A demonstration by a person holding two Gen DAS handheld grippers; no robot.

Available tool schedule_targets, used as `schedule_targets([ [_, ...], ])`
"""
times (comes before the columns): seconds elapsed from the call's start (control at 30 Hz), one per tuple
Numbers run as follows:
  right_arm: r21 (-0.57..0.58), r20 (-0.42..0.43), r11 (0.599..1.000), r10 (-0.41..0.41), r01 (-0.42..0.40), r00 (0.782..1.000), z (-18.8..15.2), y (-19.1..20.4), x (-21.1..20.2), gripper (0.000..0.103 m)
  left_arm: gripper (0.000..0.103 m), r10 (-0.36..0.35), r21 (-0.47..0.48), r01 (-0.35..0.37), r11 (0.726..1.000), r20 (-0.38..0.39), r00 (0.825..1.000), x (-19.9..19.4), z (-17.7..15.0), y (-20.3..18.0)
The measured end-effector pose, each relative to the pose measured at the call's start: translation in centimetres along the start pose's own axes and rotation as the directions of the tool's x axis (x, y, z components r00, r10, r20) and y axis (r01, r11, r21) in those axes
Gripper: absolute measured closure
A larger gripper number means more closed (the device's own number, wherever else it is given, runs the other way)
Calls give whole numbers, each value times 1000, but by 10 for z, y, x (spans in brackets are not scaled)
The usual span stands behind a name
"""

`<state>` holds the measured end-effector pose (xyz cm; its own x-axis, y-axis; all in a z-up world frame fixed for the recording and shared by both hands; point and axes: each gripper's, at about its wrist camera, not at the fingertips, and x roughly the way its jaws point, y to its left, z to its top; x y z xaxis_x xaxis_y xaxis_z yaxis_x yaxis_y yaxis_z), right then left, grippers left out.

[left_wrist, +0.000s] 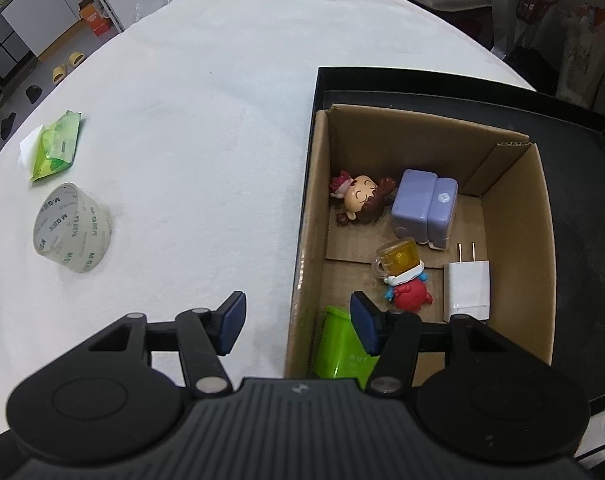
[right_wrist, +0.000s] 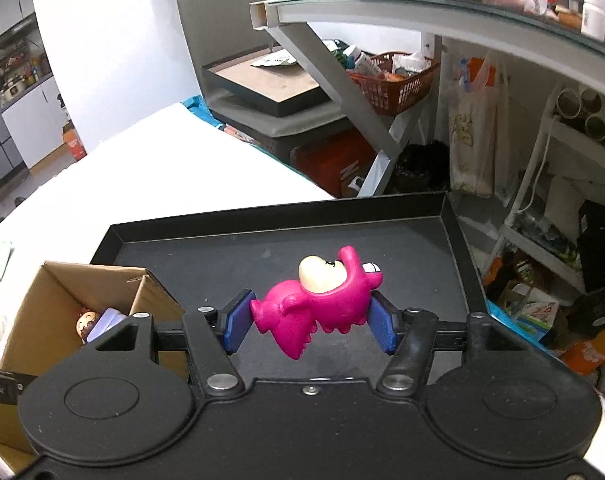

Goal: Organize rigid objects
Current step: 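Carry the pink figure into the box with the right gripper and release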

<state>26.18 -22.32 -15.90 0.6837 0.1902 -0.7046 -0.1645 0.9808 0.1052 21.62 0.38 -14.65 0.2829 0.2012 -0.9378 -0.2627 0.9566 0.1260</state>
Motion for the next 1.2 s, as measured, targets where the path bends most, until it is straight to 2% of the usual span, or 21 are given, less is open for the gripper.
schedule_targets([
  [0.13, 20, -20, 999, -32, 33, 999, 0, 2, -3, 44, 47, -40, 0, 40, 999, 8, 999, -4, -4, 7],
  [0.4, 21, 47, 995, -96, 95, 994, 13, 10, -39, 44, 47, -100, 25, 100, 995, 31, 994, -6, -14, 12],
  [0.5, 59, 69, 995, -82, 78, 994, 14, 12, -57, 44, 47, -120, 37, 118, 992, 44, 992, -7, -17, 14],
  [0.7, 25, 95, 998, -63, 61, 993, 15, 37, -75, 44, 47, -162, 32, 160, 987, 73, 984, -12, -20, 23],
  [0.83, -3, 91, 999, -39, 39, 995, 13, 58, -76, 44, 48, -174, 17, 173, 985, 84, 981, -10, -21, 32],
  [1.2, -151, 46, 989, 1, 6, 999, 6, 120, -59, 44, 52, -266, -47, 269, 962, 74, 961, 5, -21, 56],
])
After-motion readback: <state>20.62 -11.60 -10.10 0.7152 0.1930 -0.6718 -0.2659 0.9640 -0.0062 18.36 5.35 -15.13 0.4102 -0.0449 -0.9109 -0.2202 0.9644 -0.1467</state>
